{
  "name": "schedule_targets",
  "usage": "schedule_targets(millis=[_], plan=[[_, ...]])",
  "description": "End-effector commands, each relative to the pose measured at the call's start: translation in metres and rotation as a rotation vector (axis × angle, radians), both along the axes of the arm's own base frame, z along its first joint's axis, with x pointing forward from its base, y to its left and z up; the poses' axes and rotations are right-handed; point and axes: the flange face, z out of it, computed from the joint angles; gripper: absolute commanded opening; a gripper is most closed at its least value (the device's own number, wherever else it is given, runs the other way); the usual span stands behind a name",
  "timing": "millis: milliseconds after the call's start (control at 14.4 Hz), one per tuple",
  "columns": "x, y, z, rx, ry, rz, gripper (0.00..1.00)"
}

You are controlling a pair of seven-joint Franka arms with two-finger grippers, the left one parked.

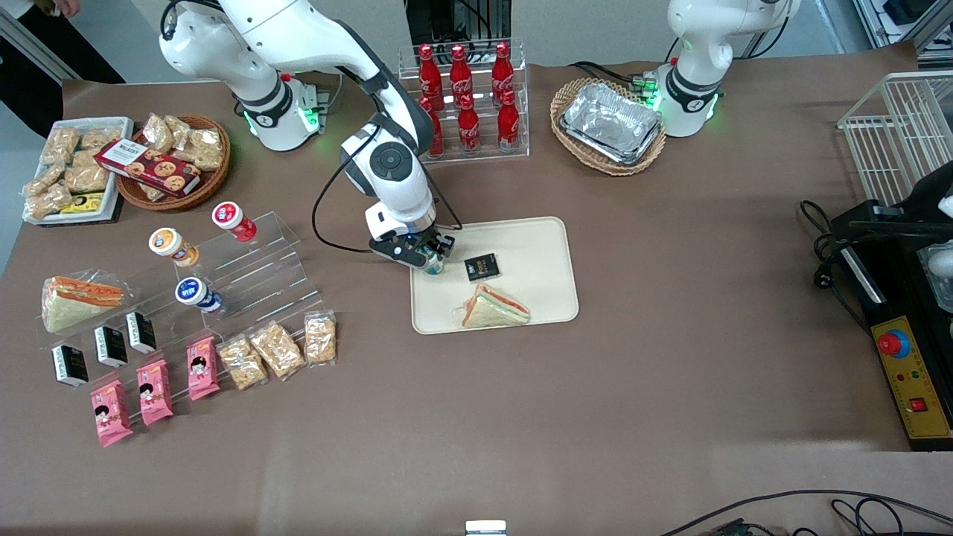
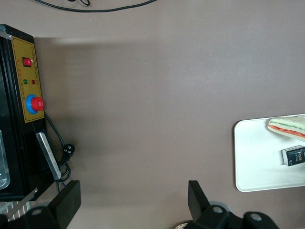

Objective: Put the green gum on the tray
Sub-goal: 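Lower the bottle onto the tray beside the black pack and open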

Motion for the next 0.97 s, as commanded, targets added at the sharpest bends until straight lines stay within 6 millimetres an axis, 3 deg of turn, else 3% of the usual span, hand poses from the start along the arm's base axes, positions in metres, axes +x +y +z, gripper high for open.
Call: schedule_targets(millis=[0, 417, 694, 903], plan=[[-0.001, 0.003, -0.001, 0.018, -0.004, -0.036, 1.00], [0.000, 0.004, 0.006, 0.024, -0.008, -0.039, 1.00], [0.012, 0.004, 0.048, 0.028, -0.009, 0.015, 1.00], [0.037, 0.000, 0.101, -0.004, 0.038, 0.096, 1.00]])
